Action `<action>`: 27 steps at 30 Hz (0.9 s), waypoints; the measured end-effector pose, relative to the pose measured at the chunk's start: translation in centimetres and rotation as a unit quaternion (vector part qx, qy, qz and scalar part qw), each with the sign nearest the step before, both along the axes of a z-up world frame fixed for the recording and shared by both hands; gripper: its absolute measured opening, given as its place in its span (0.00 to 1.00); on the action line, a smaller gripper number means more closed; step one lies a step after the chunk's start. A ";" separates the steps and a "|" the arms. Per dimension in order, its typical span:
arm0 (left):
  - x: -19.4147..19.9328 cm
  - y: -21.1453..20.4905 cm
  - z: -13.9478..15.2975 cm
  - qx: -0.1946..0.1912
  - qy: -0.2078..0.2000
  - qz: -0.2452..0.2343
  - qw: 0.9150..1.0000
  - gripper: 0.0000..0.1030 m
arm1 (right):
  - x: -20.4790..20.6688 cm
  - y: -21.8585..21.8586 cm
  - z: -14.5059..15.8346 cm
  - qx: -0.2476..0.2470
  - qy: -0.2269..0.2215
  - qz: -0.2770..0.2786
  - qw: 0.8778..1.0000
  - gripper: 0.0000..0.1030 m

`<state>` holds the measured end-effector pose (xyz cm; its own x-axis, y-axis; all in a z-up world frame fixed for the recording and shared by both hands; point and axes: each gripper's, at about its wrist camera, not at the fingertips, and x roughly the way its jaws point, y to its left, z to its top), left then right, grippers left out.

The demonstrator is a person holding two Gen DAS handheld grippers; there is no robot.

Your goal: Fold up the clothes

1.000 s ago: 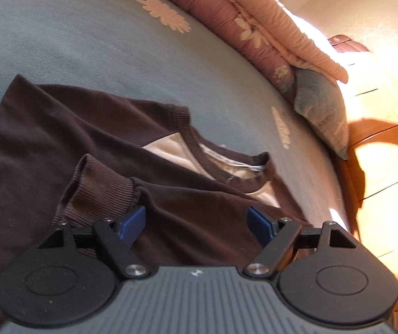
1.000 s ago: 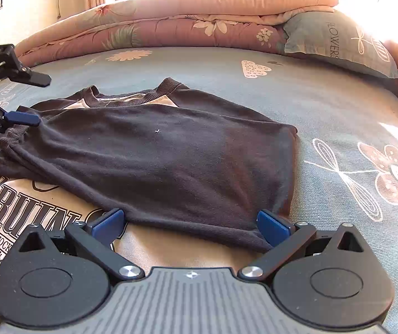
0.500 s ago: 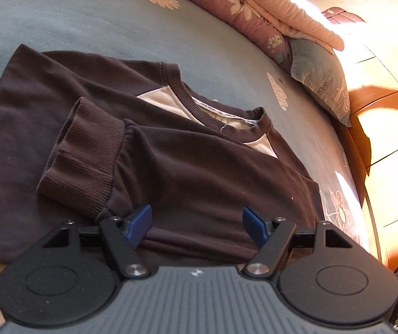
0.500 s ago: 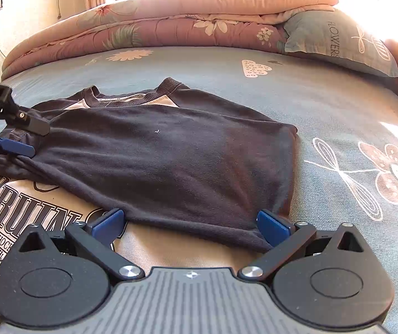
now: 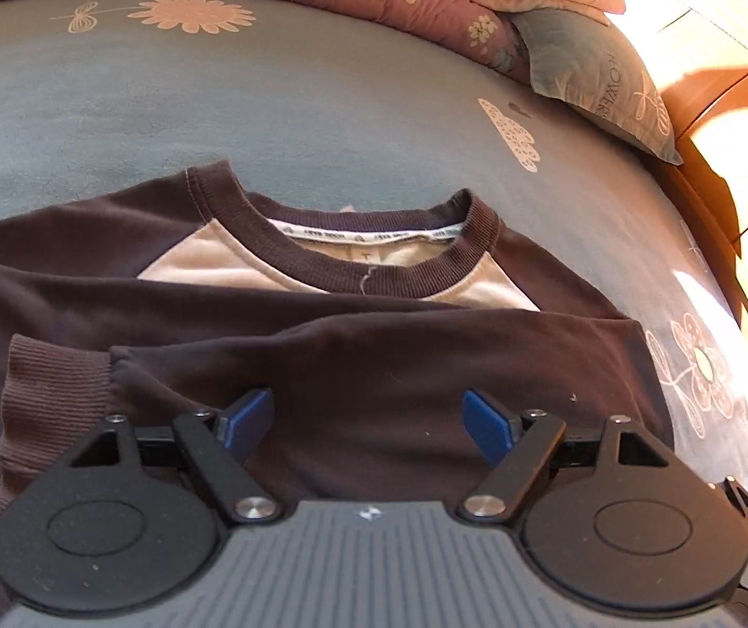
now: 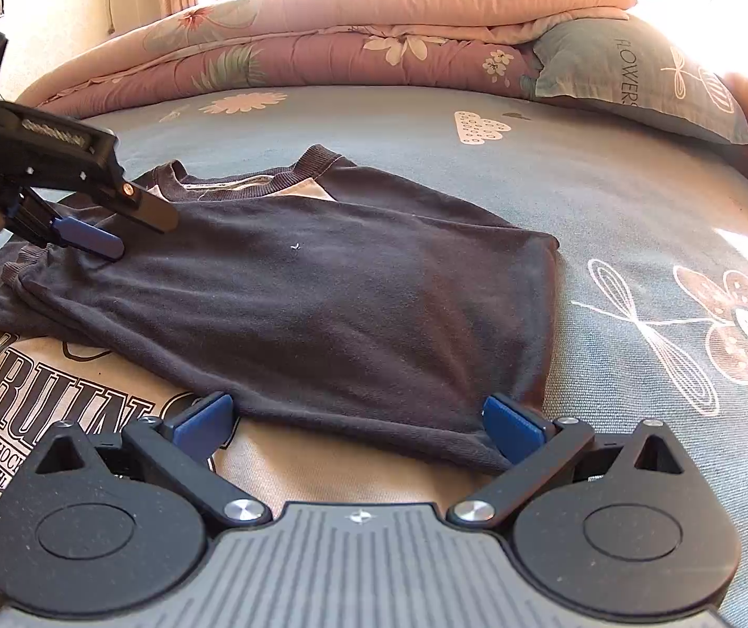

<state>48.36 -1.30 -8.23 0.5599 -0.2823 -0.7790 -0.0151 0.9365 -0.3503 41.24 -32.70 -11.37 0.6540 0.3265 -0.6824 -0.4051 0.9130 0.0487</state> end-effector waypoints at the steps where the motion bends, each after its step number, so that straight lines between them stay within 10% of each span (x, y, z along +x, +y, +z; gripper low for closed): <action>1: -0.1 0.3 0.7 -0.003 0.008 0.011 1.000 0.77 | 0.0 0.0 0.0 -0.001 0.001 0.000 1.000 1.00; 13: -15.9 2.5 12.2 0.054 -0.022 -0.087 0.994 0.83 | -5.9 -1.5 7.2 0.112 0.035 0.027 0.993 1.00; 21: -28.2 1.3 6.3 0.072 0.004 -0.148 0.986 0.84 | -18.3 -0.3 7.0 0.031 0.083 0.090 0.992 1.00; 27: -34.4 0.8 1.9 0.102 0.007 -0.152 0.983 0.84 | -24.1 -1.1 4.1 0.066 0.136 0.064 0.986 1.00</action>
<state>13.94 -0.48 -6.38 0.4624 -0.2726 -0.8438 0.2731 0.9491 -0.1569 17.14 -33.80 -7.29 0.4002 0.4925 -0.7729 -0.4728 0.8334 0.2862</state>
